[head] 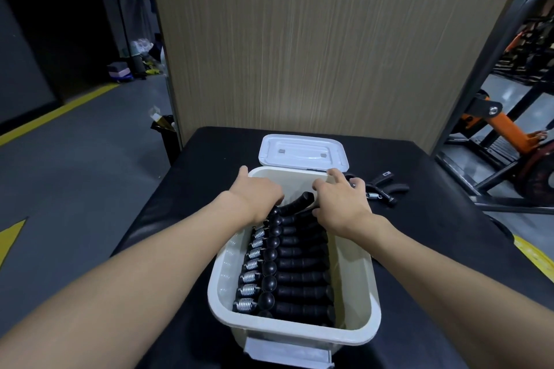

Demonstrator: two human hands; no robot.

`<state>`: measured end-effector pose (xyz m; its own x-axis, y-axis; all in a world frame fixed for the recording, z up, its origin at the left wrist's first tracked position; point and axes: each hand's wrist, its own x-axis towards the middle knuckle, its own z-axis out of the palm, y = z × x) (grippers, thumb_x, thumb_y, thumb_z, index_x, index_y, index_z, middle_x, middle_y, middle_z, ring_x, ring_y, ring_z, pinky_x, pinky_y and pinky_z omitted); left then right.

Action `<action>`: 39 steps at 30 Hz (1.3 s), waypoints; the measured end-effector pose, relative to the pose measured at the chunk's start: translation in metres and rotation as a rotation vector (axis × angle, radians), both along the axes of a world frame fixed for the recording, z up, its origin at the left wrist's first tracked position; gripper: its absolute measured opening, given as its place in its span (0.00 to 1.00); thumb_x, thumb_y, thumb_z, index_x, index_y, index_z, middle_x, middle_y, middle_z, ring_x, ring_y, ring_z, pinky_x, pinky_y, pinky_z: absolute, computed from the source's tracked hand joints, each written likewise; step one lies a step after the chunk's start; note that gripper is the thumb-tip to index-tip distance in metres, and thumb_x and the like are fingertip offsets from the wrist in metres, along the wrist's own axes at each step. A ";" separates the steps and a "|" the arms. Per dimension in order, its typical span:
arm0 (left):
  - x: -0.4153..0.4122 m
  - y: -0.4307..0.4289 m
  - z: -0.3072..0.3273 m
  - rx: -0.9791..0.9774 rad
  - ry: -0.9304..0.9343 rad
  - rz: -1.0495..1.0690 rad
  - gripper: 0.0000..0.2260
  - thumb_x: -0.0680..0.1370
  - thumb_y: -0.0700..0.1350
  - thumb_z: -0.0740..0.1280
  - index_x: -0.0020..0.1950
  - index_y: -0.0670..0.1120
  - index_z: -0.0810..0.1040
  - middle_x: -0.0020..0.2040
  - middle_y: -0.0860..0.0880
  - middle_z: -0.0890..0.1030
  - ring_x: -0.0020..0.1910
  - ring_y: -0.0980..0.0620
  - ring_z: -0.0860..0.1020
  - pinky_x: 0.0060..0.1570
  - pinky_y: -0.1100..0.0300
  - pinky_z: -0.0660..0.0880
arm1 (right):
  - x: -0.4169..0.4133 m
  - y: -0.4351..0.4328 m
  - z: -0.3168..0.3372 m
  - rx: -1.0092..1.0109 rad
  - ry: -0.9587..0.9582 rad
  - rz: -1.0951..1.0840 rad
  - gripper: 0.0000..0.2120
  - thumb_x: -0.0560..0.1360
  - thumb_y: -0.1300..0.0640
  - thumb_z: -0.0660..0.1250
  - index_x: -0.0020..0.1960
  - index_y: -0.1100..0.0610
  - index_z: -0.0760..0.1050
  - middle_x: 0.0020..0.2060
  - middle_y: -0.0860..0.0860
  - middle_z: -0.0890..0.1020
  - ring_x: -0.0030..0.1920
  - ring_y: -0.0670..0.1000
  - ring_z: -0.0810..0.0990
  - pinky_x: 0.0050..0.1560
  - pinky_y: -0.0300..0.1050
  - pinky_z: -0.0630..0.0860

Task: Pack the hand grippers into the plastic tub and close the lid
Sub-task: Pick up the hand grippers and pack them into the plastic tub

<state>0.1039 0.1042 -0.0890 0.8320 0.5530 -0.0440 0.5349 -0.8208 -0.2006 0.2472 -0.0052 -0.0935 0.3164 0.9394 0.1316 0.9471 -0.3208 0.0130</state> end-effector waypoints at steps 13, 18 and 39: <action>-0.012 0.009 -0.011 -0.107 -0.305 -0.053 0.09 0.75 0.31 0.59 0.42 0.46 0.69 0.42 0.49 0.73 0.43 0.47 0.74 0.76 0.46 0.49 | -0.002 0.000 0.001 -0.015 0.030 -0.022 0.14 0.71 0.61 0.63 0.56 0.57 0.68 0.56 0.56 0.77 0.74 0.53 0.55 0.66 0.57 0.59; -0.012 0.010 -0.015 -0.023 -0.227 -0.123 0.08 0.77 0.34 0.60 0.49 0.46 0.74 0.46 0.51 0.72 0.47 0.49 0.76 0.76 0.45 0.49 | -0.004 0.001 0.002 -0.043 0.035 -0.029 0.13 0.72 0.60 0.62 0.55 0.57 0.68 0.59 0.57 0.77 0.76 0.53 0.52 0.66 0.58 0.59; -0.014 0.004 -0.011 0.092 -0.199 -0.191 0.16 0.76 0.38 0.62 0.59 0.53 0.78 0.48 0.52 0.69 0.54 0.50 0.70 0.72 0.55 0.56 | -0.002 0.010 0.017 -0.061 0.309 -0.230 0.07 0.80 0.56 0.53 0.43 0.53 0.66 0.46 0.48 0.71 0.66 0.51 0.64 0.68 0.67 0.53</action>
<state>0.0900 0.1085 -0.0999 0.9085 0.3800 0.1738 0.4091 -0.8936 -0.1848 0.2447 0.0049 -0.0760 0.5361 0.8423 -0.0563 0.8126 -0.5330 -0.2358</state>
